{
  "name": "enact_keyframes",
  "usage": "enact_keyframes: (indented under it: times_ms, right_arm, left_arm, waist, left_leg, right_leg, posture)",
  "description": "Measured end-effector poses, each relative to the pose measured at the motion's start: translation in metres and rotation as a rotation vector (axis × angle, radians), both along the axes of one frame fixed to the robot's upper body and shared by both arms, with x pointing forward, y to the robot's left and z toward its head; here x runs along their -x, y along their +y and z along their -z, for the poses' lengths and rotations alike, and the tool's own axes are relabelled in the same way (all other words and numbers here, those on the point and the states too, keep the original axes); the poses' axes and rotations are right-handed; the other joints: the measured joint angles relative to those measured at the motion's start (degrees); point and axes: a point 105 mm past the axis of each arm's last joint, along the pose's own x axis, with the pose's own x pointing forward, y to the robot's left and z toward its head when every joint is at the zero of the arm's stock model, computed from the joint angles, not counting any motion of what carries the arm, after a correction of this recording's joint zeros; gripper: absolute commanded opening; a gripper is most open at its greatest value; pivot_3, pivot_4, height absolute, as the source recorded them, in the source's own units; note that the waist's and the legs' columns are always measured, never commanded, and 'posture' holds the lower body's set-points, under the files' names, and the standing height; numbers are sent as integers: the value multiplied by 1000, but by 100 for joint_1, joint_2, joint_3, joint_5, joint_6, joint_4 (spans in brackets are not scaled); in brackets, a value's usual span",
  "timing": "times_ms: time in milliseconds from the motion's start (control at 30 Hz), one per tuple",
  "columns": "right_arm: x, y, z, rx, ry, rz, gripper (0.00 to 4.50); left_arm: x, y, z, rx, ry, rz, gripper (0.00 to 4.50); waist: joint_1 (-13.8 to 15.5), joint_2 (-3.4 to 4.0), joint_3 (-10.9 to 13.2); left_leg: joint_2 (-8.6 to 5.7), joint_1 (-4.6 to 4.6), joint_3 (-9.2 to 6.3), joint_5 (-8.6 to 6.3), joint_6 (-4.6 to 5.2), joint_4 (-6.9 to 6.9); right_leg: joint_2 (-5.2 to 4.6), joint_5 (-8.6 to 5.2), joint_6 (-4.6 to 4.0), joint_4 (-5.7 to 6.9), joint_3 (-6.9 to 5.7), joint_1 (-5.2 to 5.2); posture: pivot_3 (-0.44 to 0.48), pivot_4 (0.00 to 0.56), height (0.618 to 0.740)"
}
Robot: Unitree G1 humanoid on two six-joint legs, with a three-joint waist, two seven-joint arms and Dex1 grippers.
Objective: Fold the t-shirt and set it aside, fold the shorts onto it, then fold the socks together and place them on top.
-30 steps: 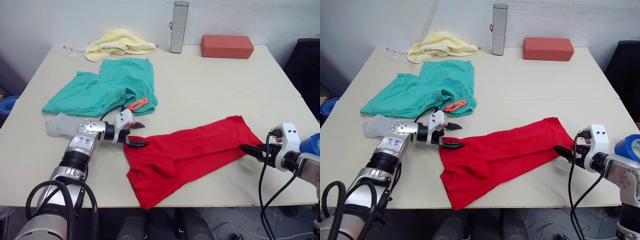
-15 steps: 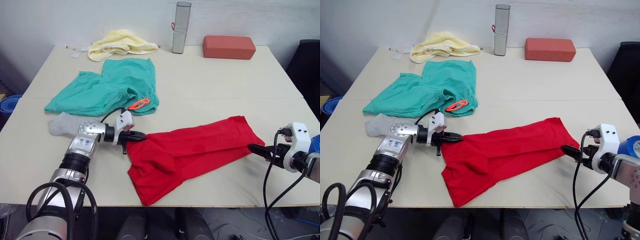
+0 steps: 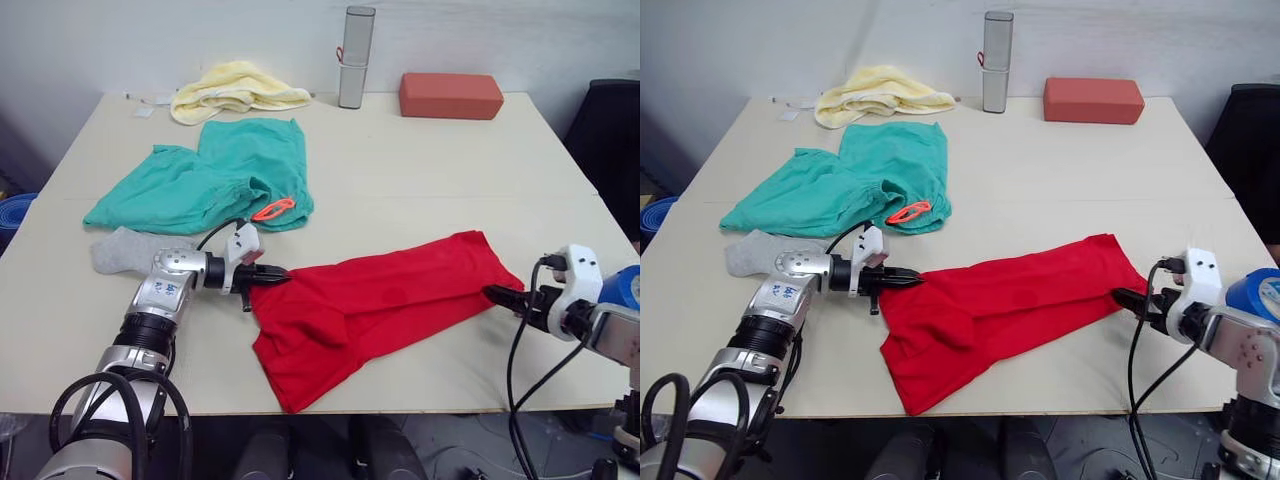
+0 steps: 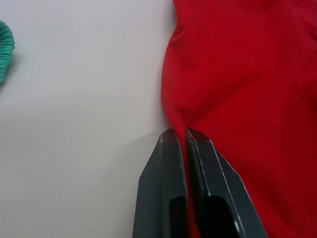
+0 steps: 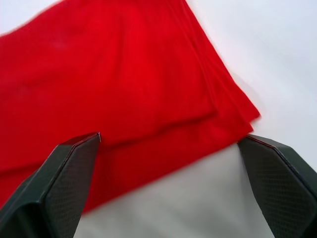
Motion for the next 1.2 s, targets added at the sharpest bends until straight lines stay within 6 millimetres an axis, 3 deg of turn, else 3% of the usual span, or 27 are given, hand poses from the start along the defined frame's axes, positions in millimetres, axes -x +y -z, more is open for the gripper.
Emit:
enact_keyframes:
  times_ms: [367,633,800,1000,1100,1167,1200]
  right_arm:
    - [-29,5,1,19,-58,-36,14]
    - [-63,18,-10,63,-109,-145,14]
    - [-96,45,-20,101,-184,-233,14]
    - [-117,75,-25,109,-277,-321,14]
    - [-122,78,-29,145,-329,-342,14]
    - [-123,76,-30,156,-347,-341,524]
    - [-122,75,-32,160,-354,-347,757]
  left_arm:
    - [18,13,2,15,29,-24,0]
    - [58,15,9,73,115,-84,0]
    - [82,11,12,154,159,-227,0]
    - [99,18,12,177,136,-388,0]
    - [107,22,15,173,133,-436,0]
    - [110,22,14,182,128,-440,0]
    - [111,22,12,198,132,-439,256]
  waist:
    - [-157,1,0]
    - [-108,17,10]
    - [-120,20,14]
    - [-108,23,16]
    - [-89,22,16]
    - [-91,22,16]
    - [-93,22,16]
  left_leg:
    - [1,2,5,0,-2,-14]
    - [1,-2,6,1,-3,-20]
    - [2,-6,7,5,-10,-24]
    - [-1,-10,7,16,-28,-24]
    - [-1,-14,4,17,-30,-23]
    - [-1,-14,5,17,-30,-23]
    - [-1,-14,5,17,-30,-22]
  right_leg:
    - [1,0,0,-1,6,-6]
    - [-1,-1,-1,-7,7,-11]
    - [0,-1,-2,-9,7,-18]
    - [-2,-1,-3,-15,5,-18]
    - [-2,-1,-3,-17,0,-18]
    - [-3,-1,-3,-18,0,-17]
    - [-4,-2,-3,-18,1,-17]
  posture:
    - [0,150,740]
    - [0,150,740]
    - [0,150,740]
    - [0,150,740]
    - [0,150,740]
    - [0,150,740]
    - [0,150,740]
